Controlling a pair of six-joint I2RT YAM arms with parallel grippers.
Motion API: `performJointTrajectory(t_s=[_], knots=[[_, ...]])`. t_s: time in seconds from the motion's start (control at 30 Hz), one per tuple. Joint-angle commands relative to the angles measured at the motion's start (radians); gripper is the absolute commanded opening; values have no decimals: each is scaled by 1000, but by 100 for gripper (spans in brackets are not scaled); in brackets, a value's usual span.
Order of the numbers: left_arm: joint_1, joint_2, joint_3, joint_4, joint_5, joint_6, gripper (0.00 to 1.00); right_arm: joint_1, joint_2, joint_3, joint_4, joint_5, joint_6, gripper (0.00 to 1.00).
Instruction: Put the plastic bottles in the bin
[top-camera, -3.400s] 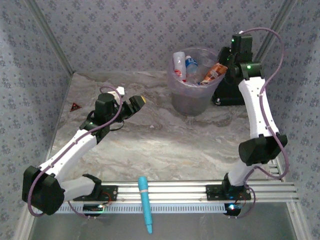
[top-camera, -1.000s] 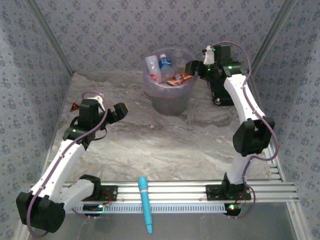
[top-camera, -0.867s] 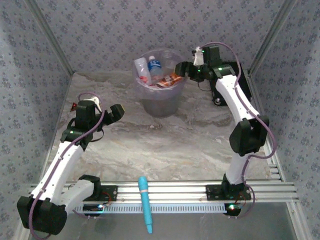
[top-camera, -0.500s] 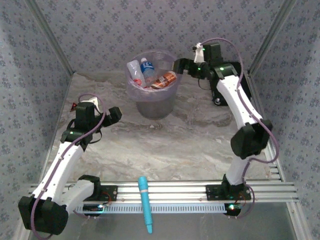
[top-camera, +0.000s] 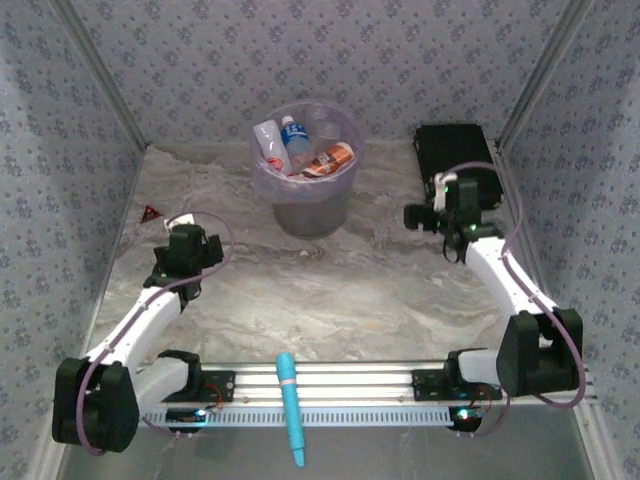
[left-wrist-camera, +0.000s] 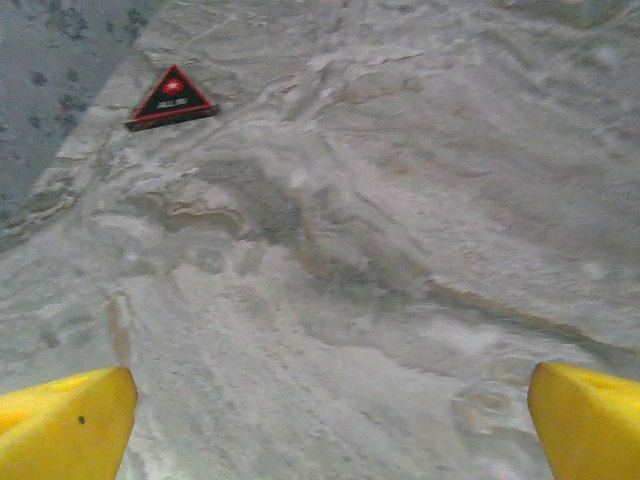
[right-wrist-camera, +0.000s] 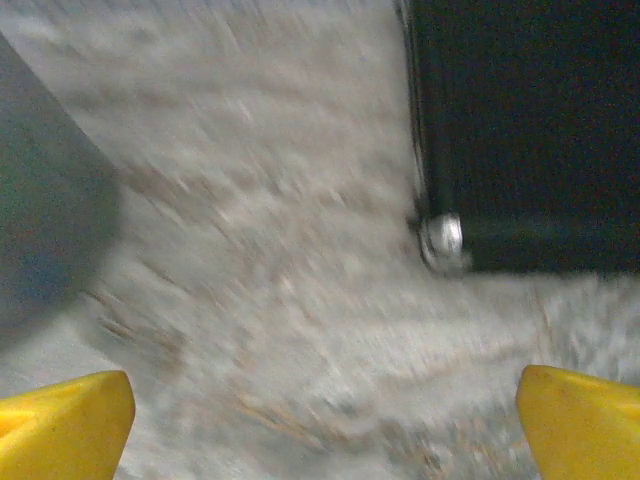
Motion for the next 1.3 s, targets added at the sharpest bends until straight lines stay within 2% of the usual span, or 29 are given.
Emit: performJointTrajectory(t_s=[0.0, 0.13, 0.23, 0.3, 0.47, 0.53, 0.77, 0.87, 0.9, 0.93, 0.97, 1.0, 1.07, 1.1, 1.13, 1.27], knots=[[14, 12, -93, 284, -84, 112, 100, -2, -22, -146, 229, 120, -62, 100], [71, 104, -185, 564, 40, 149, 100, -4, -6, -278, 430, 148, -60, 100], [101, 179, -179, 647, 148, 169, 100, -12, 31, -336, 565, 145, -86, 100], [107, 238, -169, 725, 183, 184, 100, -15, 64, -369, 675, 131, -96, 100], [117, 357, -97, 767, 178, 215, 100, 6, 108, -396, 809, 157, -173, 100], [130, 422, -119, 883, 180, 210, 100, -1, 121, -444, 929, 157, -185, 100], [151, 504, -144, 990, 212, 194, 100, -35, 137, -450, 945, 109, -163, 100], [161, 502, -134, 962, 209, 178, 100, -65, 149, -458, 966, 82, -131, 100], [167, 512, -141, 987, 207, 172, 100, -90, 178, -477, 1016, 42, -117, 100], [175, 502, -136, 964, 210, 161, 100, -104, 242, -498, 1141, 23, -106, 100], [182, 503, -128, 948, 214, 153, 100, -101, 257, -491, 1137, 24, -109, 100], [188, 508, -121, 941, 224, 150, 100, -106, 214, -458, 992, 17, -109, 100], [188, 507, -119, 938, 230, 152, 100, -117, 239, -468, 1069, 10, -92, 100], [189, 506, -119, 933, 231, 152, 100, -123, 219, -449, 992, 0, -91, 100], [188, 505, -118, 933, 230, 152, 100, -130, 233, -455, 1028, -7, -81, 100], [188, 506, -115, 930, 230, 154, 100, -140, 226, -443, 996, 8, -65, 100]])
